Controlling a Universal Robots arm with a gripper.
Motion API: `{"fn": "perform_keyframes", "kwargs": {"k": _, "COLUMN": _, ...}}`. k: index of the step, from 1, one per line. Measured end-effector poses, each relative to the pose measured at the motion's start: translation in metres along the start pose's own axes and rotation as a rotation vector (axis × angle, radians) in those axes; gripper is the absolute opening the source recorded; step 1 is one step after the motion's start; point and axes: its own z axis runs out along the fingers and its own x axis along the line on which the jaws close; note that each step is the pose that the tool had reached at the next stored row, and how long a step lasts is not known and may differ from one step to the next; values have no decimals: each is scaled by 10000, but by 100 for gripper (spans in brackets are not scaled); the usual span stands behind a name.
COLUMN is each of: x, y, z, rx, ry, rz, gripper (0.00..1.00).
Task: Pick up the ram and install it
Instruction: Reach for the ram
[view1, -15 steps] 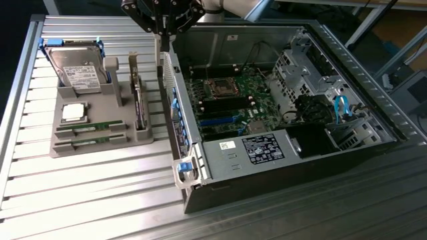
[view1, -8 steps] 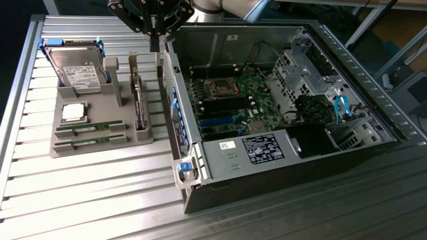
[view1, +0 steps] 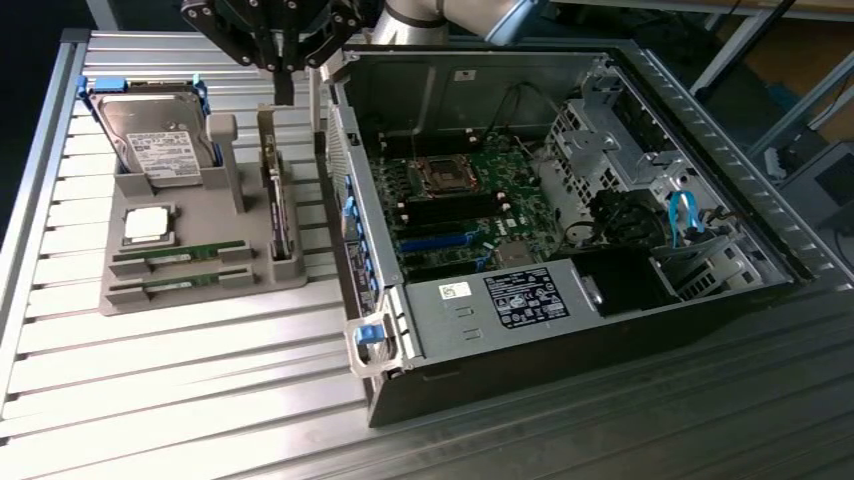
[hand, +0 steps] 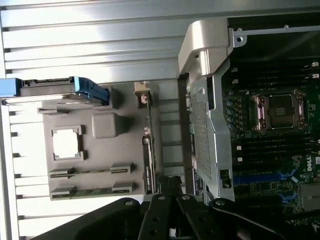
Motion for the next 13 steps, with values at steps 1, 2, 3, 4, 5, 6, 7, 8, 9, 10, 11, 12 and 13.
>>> {"fn": "perform_keyframes", "kwargs": {"k": 1, "x": 29, "y": -2, "z": -1, "rx": 0, "ry": 0, "rz": -1, "gripper": 10}}
{"fn": "perform_keyframes", "kwargs": {"k": 2, "x": 57, "y": -4, "z": -1, "rx": -1, "ry": 0, "rz": 0, "gripper": 10}}
{"fn": "perform_keyframes", "kwargs": {"k": 3, "x": 83, "y": -6, "z": -1, "rx": -1, "ry": 0, "rz": 0, "gripper": 10}}
{"fn": "perform_keyframes", "kwargs": {"k": 4, "x": 116, "y": -9, "z": -2, "rx": -1, "ry": -1, "rz": 1, "gripper": 10}}
{"fn": "perform_keyframes", "kwargs": {"k": 5, "x": 140, "y": -11, "z": -2, "rx": -1, "ry": -1, "rz": 1, "gripper": 10}}
{"fn": "perform_keyframes", "kwargs": {"k": 6, "x": 178, "y": -13, "z": -2, "rx": -1, "ry": -1, "rz": 0, "gripper": 10}}
{"fn": "perform_keyframes", "kwargs": {"k": 7, "x": 200, "y": -15, "z": -3, "rx": -1, "ry": 0, "rz": 0, "gripper": 10}}
{"fn": "perform_keyframes", "kwargs": {"k": 8, "x": 242, "y": -18, "z": -4, "rx": 0, "ry": 1, "rz": 0, "gripper": 10}}
{"fn": "perform_keyframes", "kwargs": {"k": 9, "x": 275, "y": -21, "z": -5, "rx": -1, "ry": 0, "rz": 0, "gripper": 10}}
{"fn": "perform_keyframes", "kwargs": {"k": 10, "x": 297, "y": -22, "z": -5, "rx": -1, "ry": 0, "rz": 0, "gripper": 10}}
{"fn": "perform_keyframes", "kwargs": {"k": 11, "x": 320, "y": -24, "z": -5, "rx": -1, "ry": 0, "rz": 1, "gripper": 10}}
{"fn": "perform_keyframes", "kwargs": {"k": 12, "x": 342, "y": -26, "z": -6, "rx": -1, "ry": 0, "rz": 1, "gripper": 10}}
{"fn": "perform_keyframes", "kwargs": {"k": 13, "x": 370, "y": -28, "z": -6, "rx": -1, "ry": 0, "rz": 1, "gripper": 10}}
